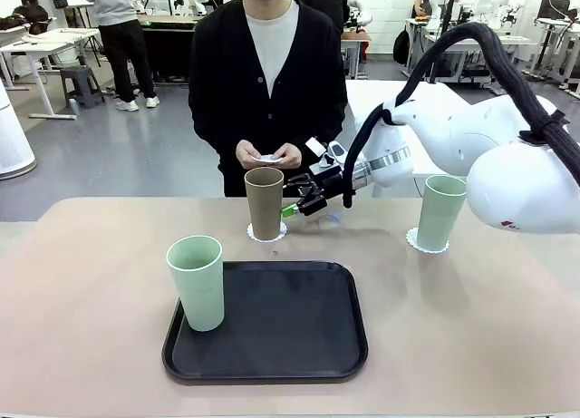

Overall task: Place coasters on the table and set cups on them.
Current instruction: Take one Reusable plastic cup from the Flat Tray and place it on a coaster set by the human.

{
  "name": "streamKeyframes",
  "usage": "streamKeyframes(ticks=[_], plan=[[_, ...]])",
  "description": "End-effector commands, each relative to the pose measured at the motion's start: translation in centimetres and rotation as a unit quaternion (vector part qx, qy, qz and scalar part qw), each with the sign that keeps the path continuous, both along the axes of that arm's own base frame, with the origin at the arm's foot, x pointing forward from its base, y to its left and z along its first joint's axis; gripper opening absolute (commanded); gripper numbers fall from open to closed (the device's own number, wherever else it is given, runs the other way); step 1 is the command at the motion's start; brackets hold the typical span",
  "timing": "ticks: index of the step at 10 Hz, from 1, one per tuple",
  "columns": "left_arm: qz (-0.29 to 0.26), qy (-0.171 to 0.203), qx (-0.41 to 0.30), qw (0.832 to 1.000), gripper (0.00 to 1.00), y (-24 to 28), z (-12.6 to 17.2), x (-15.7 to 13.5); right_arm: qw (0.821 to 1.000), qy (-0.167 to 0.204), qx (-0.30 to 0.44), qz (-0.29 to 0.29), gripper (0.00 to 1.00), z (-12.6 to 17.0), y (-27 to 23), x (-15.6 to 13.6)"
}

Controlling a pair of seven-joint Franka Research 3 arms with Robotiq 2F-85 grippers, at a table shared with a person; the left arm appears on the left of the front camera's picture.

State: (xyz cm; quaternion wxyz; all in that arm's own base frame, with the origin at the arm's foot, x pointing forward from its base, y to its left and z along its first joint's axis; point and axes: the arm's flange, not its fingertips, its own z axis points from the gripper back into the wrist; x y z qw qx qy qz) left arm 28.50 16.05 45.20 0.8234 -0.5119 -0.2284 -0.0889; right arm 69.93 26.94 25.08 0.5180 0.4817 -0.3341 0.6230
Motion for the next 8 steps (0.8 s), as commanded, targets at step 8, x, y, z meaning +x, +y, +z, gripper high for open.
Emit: streamKeyframes(ticks=[8], plan=[[-0.002, -0.006, -0.002, 1.0, 1.0, 0.1, 0.0, -0.1, 0.869, 0.099, -0.378, -0.303, 1.0, 19.9, -3.8, -17.6]])
